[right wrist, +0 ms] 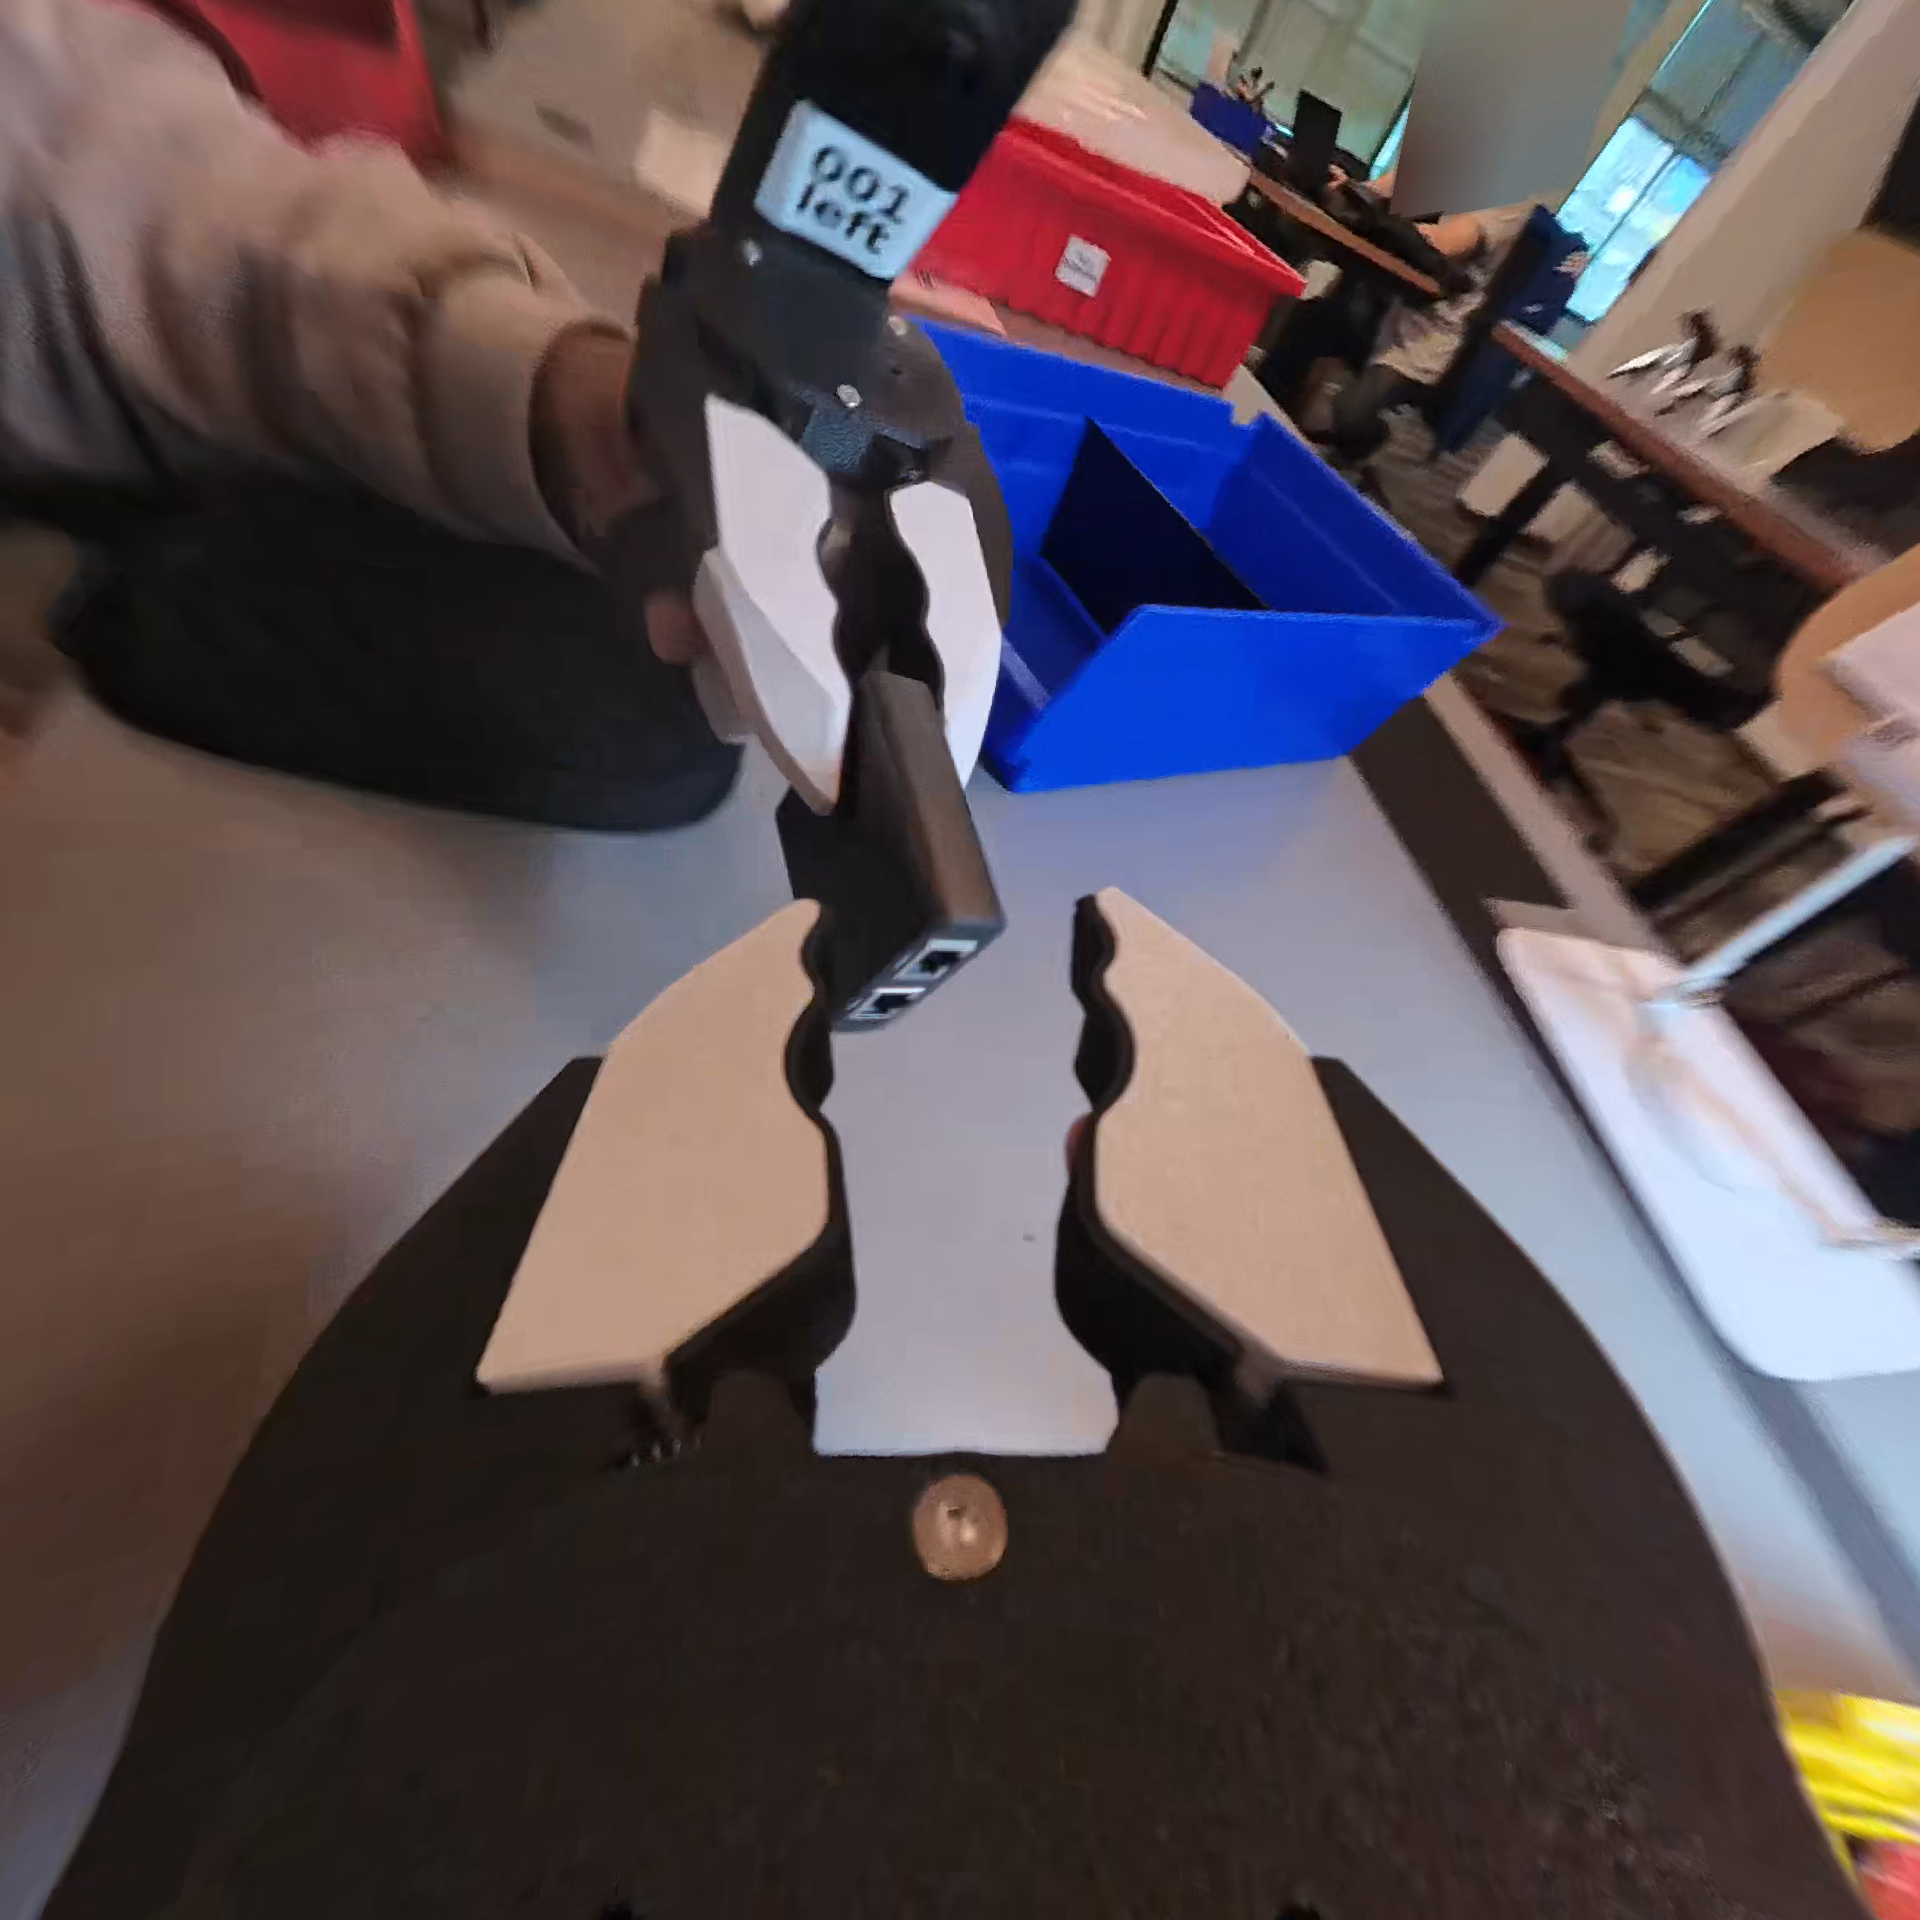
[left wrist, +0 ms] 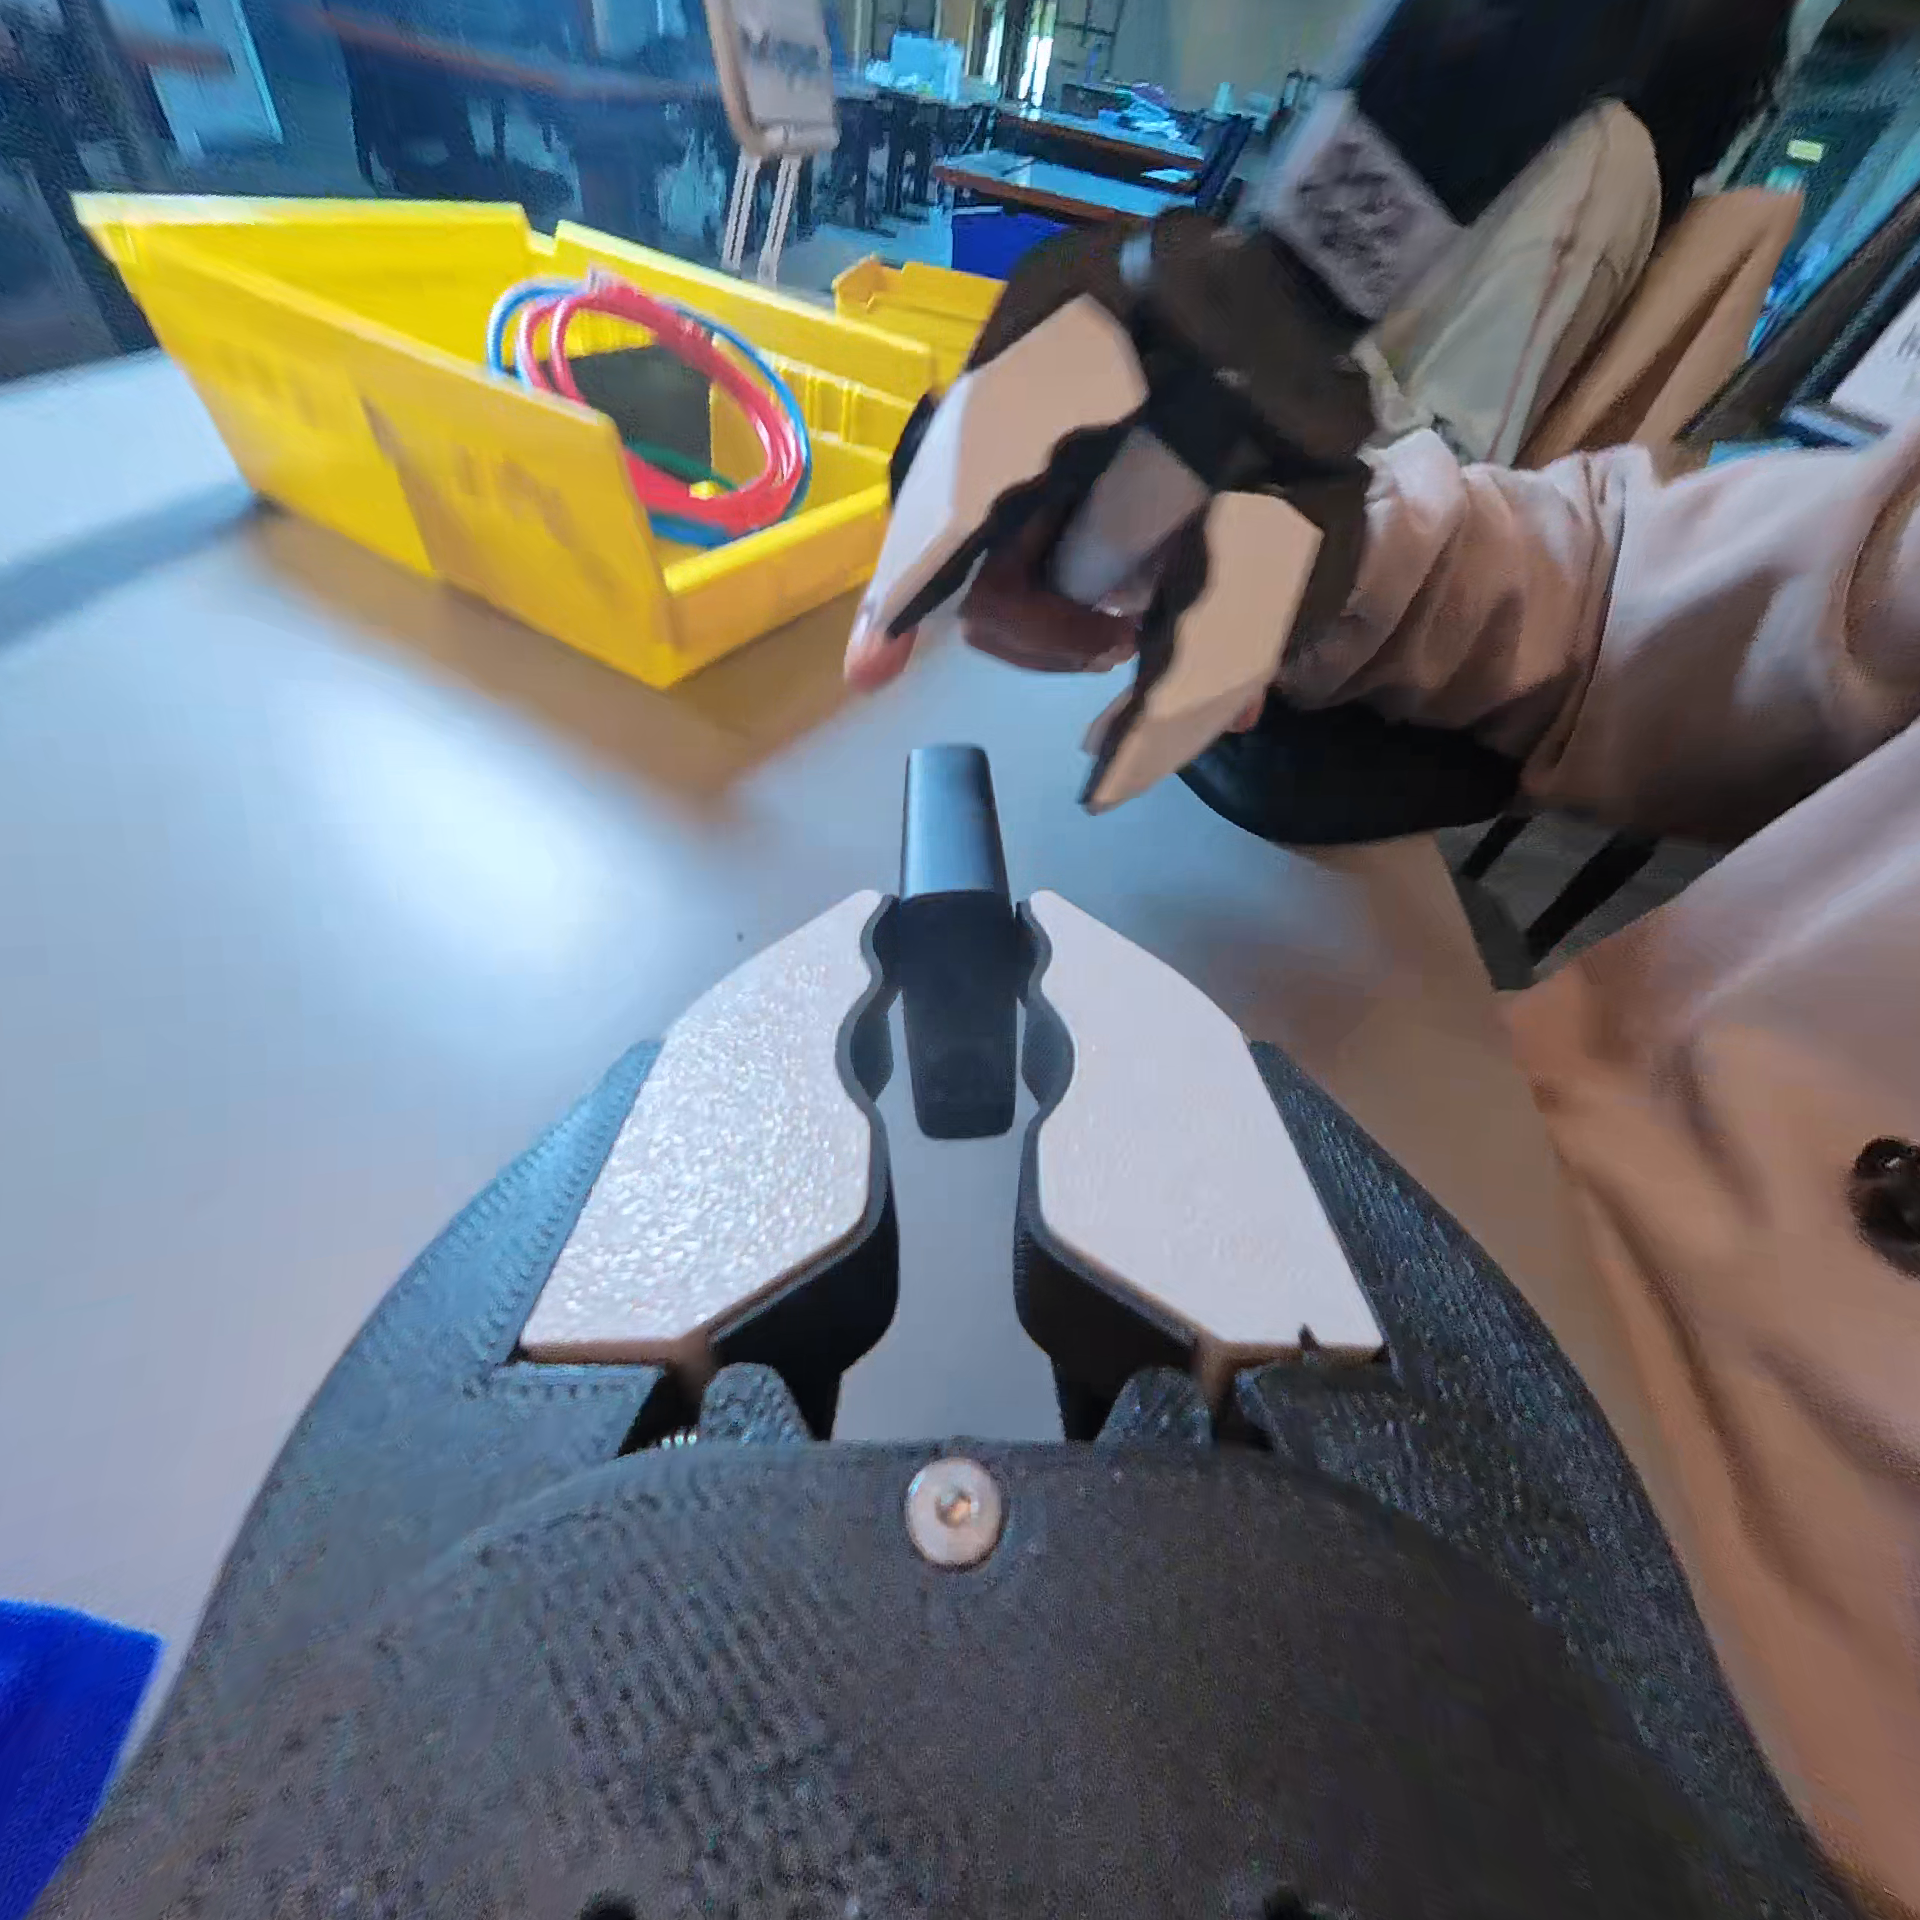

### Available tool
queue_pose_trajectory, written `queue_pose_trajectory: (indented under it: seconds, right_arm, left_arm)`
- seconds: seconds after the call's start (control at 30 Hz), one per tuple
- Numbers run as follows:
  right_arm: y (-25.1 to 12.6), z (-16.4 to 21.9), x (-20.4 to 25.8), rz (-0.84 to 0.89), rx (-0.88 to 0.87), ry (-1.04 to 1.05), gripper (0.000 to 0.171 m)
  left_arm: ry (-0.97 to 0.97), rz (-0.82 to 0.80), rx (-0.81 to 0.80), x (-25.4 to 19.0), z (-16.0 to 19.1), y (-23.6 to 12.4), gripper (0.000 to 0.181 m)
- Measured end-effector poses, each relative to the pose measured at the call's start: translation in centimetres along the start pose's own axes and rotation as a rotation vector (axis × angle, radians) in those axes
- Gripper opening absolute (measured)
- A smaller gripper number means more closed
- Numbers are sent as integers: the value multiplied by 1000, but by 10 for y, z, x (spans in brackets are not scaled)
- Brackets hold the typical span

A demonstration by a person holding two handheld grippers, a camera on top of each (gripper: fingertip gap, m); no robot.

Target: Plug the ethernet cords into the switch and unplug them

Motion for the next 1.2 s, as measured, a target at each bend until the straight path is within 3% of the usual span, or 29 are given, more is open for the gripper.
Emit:
queue_pose_trajectory:
  seconds: [0.17, 0.4, 0.53, 0.6, 0.73, 0.9, 1.03, 1.2]
  right_arm:
    - [19, -5, 28, 109, 245, -372, 64]
    - [56, 9, 35, 294, 374, -360, 65]
    - [50, 4, 25, 189, 382, -251, 64]
    - [39, 3, 10, 145, 384, -130, 64]
    - [-18, -2, -60, 237, 389, 85, 64]
    - [-98, 30, -206, 496, 625, 266, 64]
    - [-112, 96, -289, 400, 866, 491, 64]
    - [-87, 161, -324, 139, 1071, 580, 64]
  left_arm:
    - [-258, 61, -7, 14, 7, 6, 21]
    - [-370, 10, -75, 15, 5, 13, 21]
    - [-341, 7, -107, 17, 4, 11, 22]
    - [-232, -77, -121, 18, -2, 1, 26]
    - [-4, -249, -93, 19, -9, -24, 28]
    - [29, -284, -71, 25, -2, -32, 32]
    - [84, -300, -24, 26, 5, -29, 35]
    - [203, -302, 26, 20, 10, -22, 38]
Point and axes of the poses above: each gripper's, where its closed fingertips meet, y out along the fingers, z out of its underside, x = y × z across the jaws, the point moved 10 cm from there along -y, back along the fingers, and after that the axes turned 3 degrees about x, right-handed, at the moved point
